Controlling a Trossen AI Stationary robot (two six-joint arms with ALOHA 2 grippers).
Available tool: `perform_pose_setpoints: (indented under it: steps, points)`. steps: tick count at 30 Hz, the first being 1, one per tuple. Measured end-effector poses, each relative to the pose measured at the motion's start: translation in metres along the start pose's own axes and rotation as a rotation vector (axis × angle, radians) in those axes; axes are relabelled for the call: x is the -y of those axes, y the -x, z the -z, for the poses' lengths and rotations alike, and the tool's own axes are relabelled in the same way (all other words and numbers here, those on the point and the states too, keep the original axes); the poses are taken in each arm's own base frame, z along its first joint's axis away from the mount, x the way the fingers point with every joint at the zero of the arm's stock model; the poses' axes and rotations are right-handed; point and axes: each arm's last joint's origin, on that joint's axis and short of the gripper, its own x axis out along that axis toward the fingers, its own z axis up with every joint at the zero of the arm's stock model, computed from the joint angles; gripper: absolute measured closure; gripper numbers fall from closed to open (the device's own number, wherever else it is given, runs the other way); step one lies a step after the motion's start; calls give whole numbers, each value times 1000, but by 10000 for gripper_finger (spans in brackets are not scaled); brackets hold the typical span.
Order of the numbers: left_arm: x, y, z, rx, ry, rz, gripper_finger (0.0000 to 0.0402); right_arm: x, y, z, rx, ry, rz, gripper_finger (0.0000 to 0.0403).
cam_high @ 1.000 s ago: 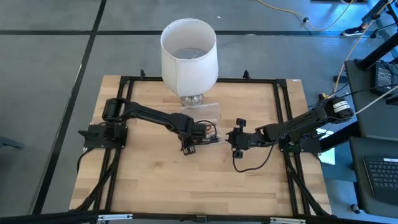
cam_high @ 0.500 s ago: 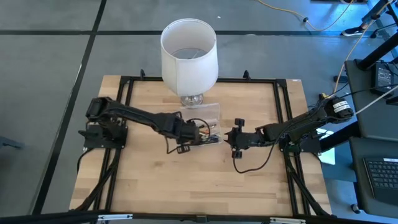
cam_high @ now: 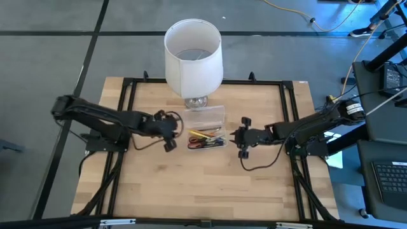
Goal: Pick & place school supplies into a supply box
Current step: Close the transparent supply box
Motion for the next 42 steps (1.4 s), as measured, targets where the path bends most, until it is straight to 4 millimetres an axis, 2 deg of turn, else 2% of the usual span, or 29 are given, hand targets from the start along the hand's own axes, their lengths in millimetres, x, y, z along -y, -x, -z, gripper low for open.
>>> perform_pose_setpoints:
  steps: [4, 8, 11, 17, 23, 29, 34, 42]
  points:
    - [-26, -4, 20, 155, 105, 23, 314, 20, -1, 0, -11, -54, 59, 269]
    - [-50, -18, 41, 279, 210, -9, 324, 46, -11, 16, -62, -110, 64, 269]
    - [-67, -31, 51, 366, 267, -30, 332, 67, -18, 26, -29, -147, 32, 269]
    - [-95, -49, 69, 398, 321, -83, 345, 105, -22, 41, 31, -211, 90, 269]
    - [-109, -57, 73, 478, 337, 46, 353, 131, -19, 36, 185, -222, -21, 269]
    - [-114, -68, 68, 517, 286, 44, 360, 146, -17, 38, 218, -257, 37, 269]
    - [-116, -82, 64, 540, 224, 110, 366, 149, -17, 40, 209, -268, 55, 269]
    - [-121, -103, 73, 455, 269, 48, 368, 151, -16, 41, 204, -254, 66, 269]
